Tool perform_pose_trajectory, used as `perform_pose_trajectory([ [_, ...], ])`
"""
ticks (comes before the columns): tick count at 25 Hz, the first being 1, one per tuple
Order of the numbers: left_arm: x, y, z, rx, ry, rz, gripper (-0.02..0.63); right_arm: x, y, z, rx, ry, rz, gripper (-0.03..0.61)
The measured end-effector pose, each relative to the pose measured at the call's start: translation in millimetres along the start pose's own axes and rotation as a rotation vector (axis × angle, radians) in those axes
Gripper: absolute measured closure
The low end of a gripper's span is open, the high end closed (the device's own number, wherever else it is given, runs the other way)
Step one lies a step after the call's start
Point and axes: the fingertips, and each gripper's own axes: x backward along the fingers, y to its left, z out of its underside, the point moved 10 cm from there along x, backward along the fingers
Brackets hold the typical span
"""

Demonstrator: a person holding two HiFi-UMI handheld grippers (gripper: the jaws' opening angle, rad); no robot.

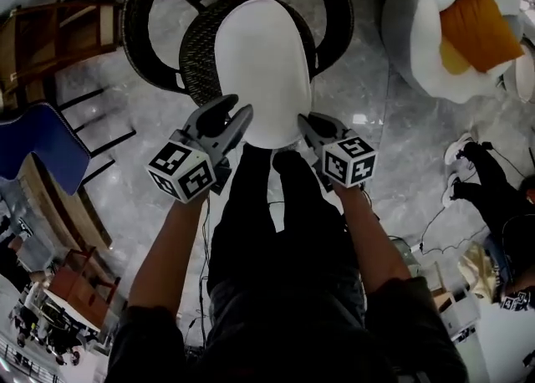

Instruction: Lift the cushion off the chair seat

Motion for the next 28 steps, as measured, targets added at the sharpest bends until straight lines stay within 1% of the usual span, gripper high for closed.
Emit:
perform_pose_trajectory([
  [4, 24, -25, -29, -0.013, -0.05, -0.006, 0.463, 23, 33, -37, 0.054, -0.042, -0.03, 0.552],
  [9, 45, -51, -69, -0.059, -0.101, -0.008, 0.463, 50, 65, -89, 0.121, -0.11, -0.045, 0.552],
  [16, 75, -99, -133, -0.124, -0.188, 0.008, 0.463, 108, 114, -156, 0.167, -0.224, -0.072, 0.552],
  [22, 96, -142, -190, -0.211, -0.287, 0.021, 0.463, 158, 153, -215, 0.261, -0.356, -0.121, 0.554],
  [28, 136, -182, -239, -0.297, -0.383, 0.02, 0.463, 205, 197, -265, 0.36, -0.481, -0.151, 0.552],
])
